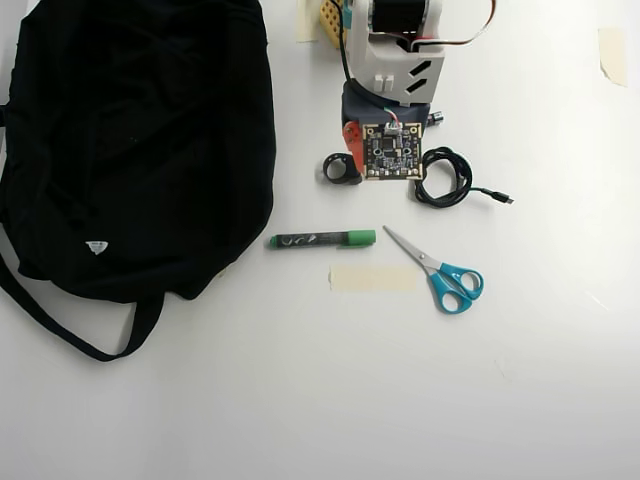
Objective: Put the green marker into the black bag
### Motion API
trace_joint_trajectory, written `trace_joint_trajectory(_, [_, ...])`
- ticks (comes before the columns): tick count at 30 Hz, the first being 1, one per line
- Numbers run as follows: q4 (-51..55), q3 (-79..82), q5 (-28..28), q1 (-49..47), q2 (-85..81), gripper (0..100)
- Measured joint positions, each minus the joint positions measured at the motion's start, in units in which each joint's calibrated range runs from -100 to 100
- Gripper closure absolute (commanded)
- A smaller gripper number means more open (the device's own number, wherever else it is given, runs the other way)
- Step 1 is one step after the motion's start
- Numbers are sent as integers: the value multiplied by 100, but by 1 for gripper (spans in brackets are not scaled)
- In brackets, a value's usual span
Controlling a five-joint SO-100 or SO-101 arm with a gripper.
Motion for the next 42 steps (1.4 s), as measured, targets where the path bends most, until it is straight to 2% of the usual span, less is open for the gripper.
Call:
trace_joint_trajectory(38, [34,16,20,37,0,97])
trace_joint_trajectory(42, [34,16,220,37,0,97])
